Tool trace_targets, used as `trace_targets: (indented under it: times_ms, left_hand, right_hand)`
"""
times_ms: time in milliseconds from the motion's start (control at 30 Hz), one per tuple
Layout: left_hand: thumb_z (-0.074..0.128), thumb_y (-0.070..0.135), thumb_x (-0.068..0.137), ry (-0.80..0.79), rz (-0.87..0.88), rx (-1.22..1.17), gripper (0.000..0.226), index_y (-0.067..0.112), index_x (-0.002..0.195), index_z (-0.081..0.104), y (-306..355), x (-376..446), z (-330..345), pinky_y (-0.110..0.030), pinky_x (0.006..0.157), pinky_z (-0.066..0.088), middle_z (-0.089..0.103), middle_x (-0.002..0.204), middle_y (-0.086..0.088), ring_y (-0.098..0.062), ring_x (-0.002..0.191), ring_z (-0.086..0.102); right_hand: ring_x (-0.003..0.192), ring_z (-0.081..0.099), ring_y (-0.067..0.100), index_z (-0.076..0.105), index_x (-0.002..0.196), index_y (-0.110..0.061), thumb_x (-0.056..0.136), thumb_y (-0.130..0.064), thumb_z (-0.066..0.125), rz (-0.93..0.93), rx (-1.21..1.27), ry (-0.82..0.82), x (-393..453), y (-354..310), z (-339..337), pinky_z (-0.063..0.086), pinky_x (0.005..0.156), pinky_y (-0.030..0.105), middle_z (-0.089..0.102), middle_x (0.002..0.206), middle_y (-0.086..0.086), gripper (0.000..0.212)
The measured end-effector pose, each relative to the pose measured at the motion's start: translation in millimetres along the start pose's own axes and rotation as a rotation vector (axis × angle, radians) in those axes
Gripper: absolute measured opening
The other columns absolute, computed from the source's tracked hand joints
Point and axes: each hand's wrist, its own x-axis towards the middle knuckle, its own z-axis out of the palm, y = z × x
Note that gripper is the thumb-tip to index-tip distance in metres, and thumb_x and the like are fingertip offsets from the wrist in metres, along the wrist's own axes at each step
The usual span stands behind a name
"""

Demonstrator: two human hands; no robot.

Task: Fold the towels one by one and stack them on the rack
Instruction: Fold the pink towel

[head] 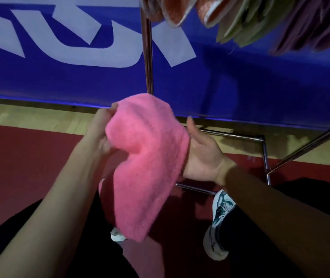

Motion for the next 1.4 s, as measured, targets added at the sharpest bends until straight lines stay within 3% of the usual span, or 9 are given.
trace_targets:
  times_ms: [100,167,333,533,733,900,1067,1167,1400]
  left_hand:
    - [0.044,0.039,0.107,-0.057,-0.122,-0.062,0.041,0.009,0.116,0.070,2.1,4.4,-2.2,-0.035,0.066,0.064,0.079,0.096,-0.007,-0.021,0.079,0.077]
    - [0.052,0.041,0.100,-0.183,-0.228,0.021,0.033,0.016,0.109,0.072,-2.7,-4.2,3.4,-0.035,0.067,0.063,0.075,0.093,-0.004,-0.020,0.075,0.073]
    - [0.061,0.025,0.095,-0.264,-0.123,0.211,0.017,0.020,0.110,0.069,-17.8,-12.6,5.9,-0.048,0.092,0.053,0.071,0.102,-0.010,-0.026,0.085,0.067]
    - [0.075,0.021,0.088,-0.241,0.123,0.210,0.051,0.027,0.136,0.057,-16.9,-13.4,15.2,-0.034,0.082,0.060,0.067,0.119,-0.002,-0.014,0.092,0.071]
    - [0.077,0.029,0.093,-0.228,0.305,0.472,0.041,0.034,0.132,0.064,-27.3,-14.9,23.3,-0.031,0.083,0.055,0.069,0.126,-0.003,-0.015,0.100,0.070]
    - [0.074,0.027,0.095,-0.094,0.136,0.420,0.039,0.024,0.132,0.062,-23.1,-7.1,18.9,-0.025,0.056,0.052,0.067,0.103,-0.003,-0.008,0.070,0.064]
    - [0.074,0.016,0.095,0.001,0.029,0.429,0.046,0.015,0.137,0.056,-34.0,-2.6,15.6,-0.031,0.060,0.060,0.072,0.114,-0.017,-0.023,0.080,0.069]
    - [0.071,0.020,0.098,0.042,0.057,0.523,0.031,0.022,0.128,0.064,-36.3,0.5,12.2,-0.030,0.058,0.059,0.071,0.110,-0.014,-0.022,0.077,0.067]
    - [0.075,0.017,0.095,-0.030,0.222,0.727,0.008,0.020,0.091,0.080,-31.6,1.7,10.1,-0.037,0.078,0.055,0.076,0.086,-0.003,-0.020,0.076,0.065]
  right_hand:
    - [0.111,0.068,0.024,0.072,0.122,-0.011,0.084,-0.038,0.077,-0.031,-0.082,0.032,2.4,-0.8,-0.2,0.050,0.103,0.039,0.073,0.117,0.011,0.046]
    - [0.106,0.071,0.024,0.074,0.118,-0.007,0.075,-0.030,0.086,-0.029,-0.121,0.103,2.9,-10.4,-5.1,0.055,0.099,0.037,0.075,0.113,0.013,0.051]
    - [0.100,0.073,0.023,0.069,0.121,-0.004,0.087,-0.022,0.065,-0.050,-0.177,0.272,-2.1,-28.2,-14.5,0.059,0.089,0.035,0.074,0.109,0.014,0.038]
    - [0.092,0.074,0.020,0.081,0.100,-0.007,0.094,-0.020,0.053,-0.144,-0.133,0.330,-15.2,-44.3,-15.7,0.062,0.082,0.031,0.076,0.101,0.012,0.032]
    - [0.119,0.066,0.028,0.064,0.129,-0.002,0.097,-0.025,0.047,-0.055,-0.178,0.272,-22.0,-47.9,-14.9,0.056,0.101,0.040,0.070,0.125,0.017,0.043]
    - [0.112,0.068,0.029,0.063,0.130,0.002,0.094,-0.010,0.058,-0.115,-0.282,0.358,-17.5,-48.4,-30.1,0.057,0.096,0.037,0.069,0.124,0.021,0.039]
    - [0.086,0.069,0.018,0.067,0.126,-0.007,0.100,-0.013,0.061,0.080,-0.600,0.583,-12.5,-48.0,-41.7,0.056,0.078,0.029,0.072,0.113,0.014,0.027]
    - [0.093,0.071,0.020,0.030,0.158,-0.028,0.100,-0.023,0.065,0.106,-0.690,0.725,-12.8,-52.7,-47.6,0.051,0.094,0.039,0.073,0.120,0.004,0.068]
    - [0.112,0.063,0.004,0.076,0.118,-0.026,0.104,-0.025,0.059,0.080,-1.089,0.633,-11.6,-55.5,-45.0,0.047,0.092,0.029,0.073,0.116,-0.013,0.022]
